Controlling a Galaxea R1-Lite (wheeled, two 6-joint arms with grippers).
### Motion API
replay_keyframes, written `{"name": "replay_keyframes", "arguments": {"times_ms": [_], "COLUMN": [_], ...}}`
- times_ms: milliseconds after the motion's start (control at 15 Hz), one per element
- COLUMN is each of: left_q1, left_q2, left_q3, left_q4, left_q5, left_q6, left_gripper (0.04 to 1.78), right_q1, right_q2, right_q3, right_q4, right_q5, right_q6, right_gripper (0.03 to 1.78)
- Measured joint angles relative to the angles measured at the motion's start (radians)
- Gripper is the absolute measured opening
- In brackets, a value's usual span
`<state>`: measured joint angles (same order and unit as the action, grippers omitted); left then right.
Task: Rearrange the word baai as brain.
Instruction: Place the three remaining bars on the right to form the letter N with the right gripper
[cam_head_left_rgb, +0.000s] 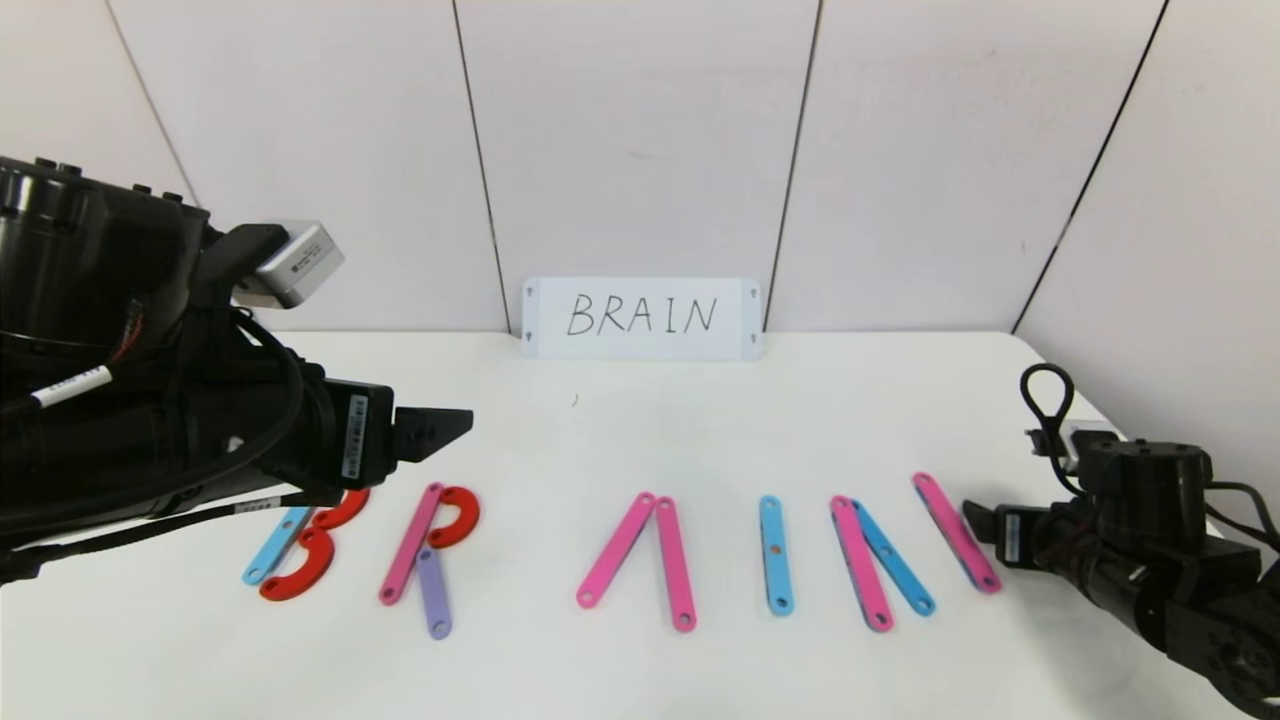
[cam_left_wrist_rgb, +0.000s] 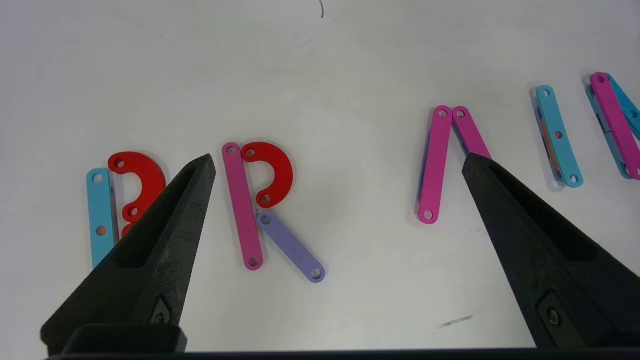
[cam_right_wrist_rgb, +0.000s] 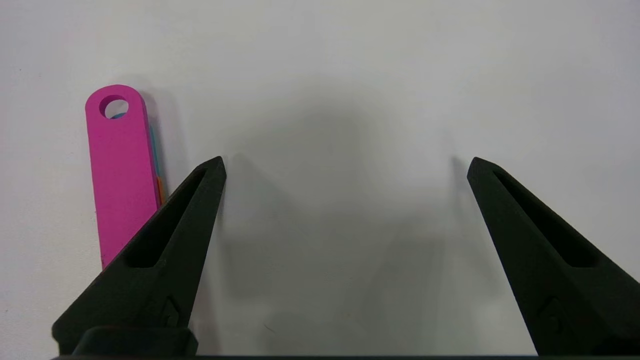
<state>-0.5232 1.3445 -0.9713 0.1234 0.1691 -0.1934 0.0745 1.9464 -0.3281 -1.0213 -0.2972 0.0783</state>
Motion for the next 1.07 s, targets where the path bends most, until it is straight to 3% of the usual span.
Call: {"name": "replay_keyframes", "arguments": {"times_ms": [733, 1067], "left_q1": [0.0, 0.0], "left_q2": [0.0, -0.004], "left_q3": [-0.001, -0.001], "left_q4": [0.0, 0.0], "left_q5": [0.0, 0.0], "left_q6": [0.0, 0.0], "left_gripper": [1.73, 1.73], "right_q1": [0.067, 0.068], "right_q2": [-0.025, -0.009], "right_q3": [0.038, 0.014], "right_q4": [0.006, 0.006], "right_q5": [-0.01, -0.012], "right_q6": [0.004, 0.004], "right_gripper": [1.69, 1.69]}}
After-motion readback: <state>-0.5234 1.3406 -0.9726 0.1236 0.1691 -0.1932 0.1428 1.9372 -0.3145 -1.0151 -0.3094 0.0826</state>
